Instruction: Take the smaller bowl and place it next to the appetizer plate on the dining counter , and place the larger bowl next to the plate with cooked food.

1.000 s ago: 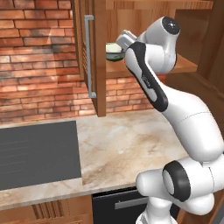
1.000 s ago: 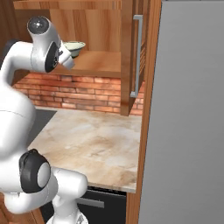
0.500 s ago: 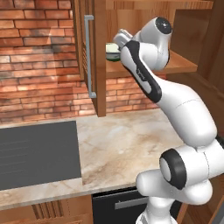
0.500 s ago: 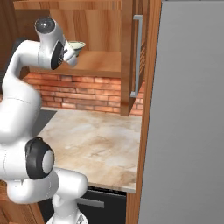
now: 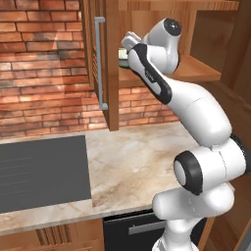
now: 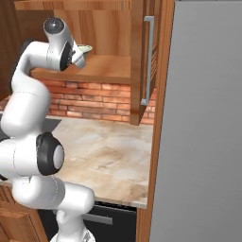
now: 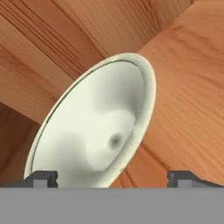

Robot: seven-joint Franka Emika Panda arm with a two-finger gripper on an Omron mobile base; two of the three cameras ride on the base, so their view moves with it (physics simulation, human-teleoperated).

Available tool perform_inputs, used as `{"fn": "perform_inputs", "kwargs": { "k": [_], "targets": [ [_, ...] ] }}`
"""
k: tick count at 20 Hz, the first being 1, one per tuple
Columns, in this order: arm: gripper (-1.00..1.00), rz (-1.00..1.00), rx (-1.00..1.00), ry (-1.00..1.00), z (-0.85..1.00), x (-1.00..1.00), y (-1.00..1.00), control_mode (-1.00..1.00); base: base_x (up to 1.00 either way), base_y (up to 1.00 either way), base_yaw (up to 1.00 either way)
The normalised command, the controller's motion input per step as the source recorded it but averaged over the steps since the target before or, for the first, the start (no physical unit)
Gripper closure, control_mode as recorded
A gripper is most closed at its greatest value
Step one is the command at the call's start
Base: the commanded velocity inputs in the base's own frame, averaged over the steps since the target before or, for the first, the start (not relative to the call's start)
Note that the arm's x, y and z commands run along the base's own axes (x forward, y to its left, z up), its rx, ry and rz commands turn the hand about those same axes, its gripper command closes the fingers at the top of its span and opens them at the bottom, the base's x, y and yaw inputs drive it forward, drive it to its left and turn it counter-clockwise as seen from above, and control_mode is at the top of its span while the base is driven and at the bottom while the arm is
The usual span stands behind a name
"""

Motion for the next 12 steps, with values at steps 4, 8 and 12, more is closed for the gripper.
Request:
{"fn": "perform_inputs", "kwargs": {
  "k": [4,8,12],
  "targets": [
    [-1.0,0.0,0.0,0.04,-0.03,0.38,0.18,-1.0,0.0,0.0,0.0],
    [-1.0,-0.03,0.0,0.06,-0.09,0.21,0.09,-1.0,0.0,0.0,0.0],
    [-1.0,-0.04,0.0,0.04,-0.1,0.2,0.01,-1.0,0.0,0.0,0.0]
  ]
}}
